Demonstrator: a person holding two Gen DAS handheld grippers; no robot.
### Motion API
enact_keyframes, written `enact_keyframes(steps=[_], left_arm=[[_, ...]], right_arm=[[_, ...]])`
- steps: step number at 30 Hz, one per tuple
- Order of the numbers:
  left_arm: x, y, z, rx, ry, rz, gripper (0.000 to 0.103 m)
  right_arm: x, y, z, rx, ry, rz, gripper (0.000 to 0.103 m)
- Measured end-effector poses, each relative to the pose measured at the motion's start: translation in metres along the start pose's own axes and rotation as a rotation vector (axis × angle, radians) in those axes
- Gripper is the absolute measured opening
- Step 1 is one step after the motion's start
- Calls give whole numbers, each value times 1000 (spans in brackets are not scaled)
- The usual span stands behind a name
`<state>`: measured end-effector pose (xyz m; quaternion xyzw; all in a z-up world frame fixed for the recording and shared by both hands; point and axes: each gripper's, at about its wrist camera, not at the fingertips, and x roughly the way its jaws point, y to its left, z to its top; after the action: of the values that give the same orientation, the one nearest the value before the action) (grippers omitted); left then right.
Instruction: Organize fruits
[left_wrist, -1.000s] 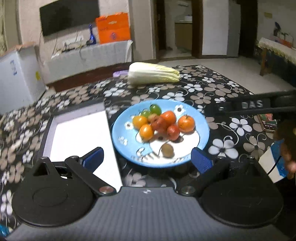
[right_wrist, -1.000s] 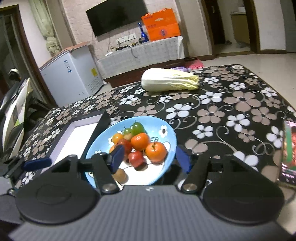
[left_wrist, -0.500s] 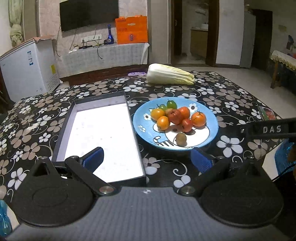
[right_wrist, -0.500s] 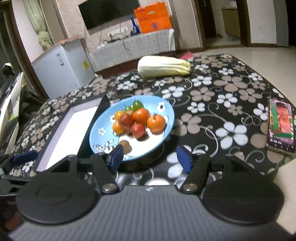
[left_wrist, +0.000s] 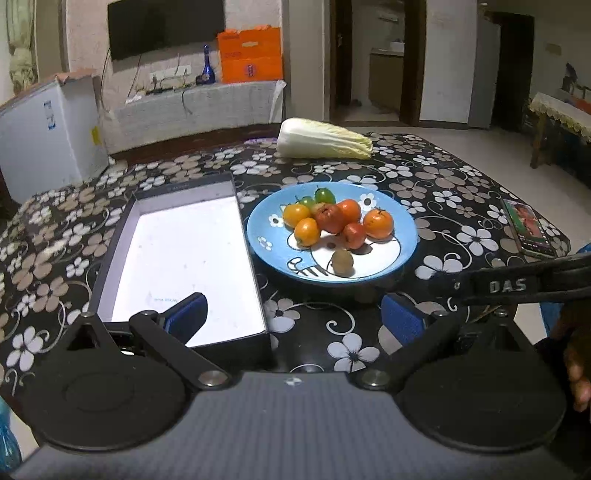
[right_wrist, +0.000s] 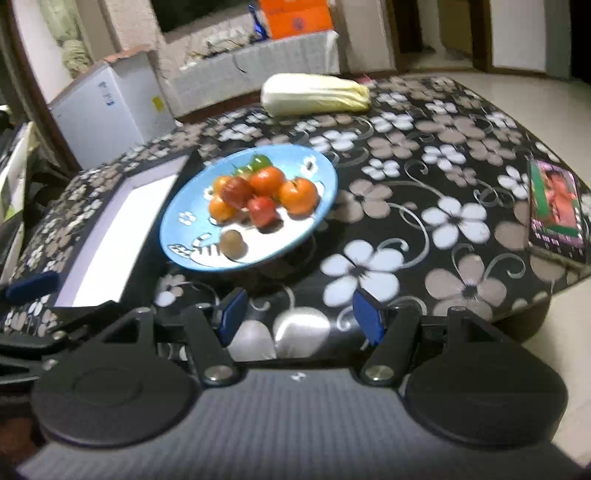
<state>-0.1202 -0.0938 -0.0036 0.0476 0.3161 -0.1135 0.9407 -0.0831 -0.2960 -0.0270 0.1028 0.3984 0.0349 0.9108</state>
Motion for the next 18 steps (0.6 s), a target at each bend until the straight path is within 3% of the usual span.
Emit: enact_keyframes(steps=[18], left_arm=[[17,1,1,-13,43,9,102]], right_arm=[[14,2,-6,-60,30,-25,66]])
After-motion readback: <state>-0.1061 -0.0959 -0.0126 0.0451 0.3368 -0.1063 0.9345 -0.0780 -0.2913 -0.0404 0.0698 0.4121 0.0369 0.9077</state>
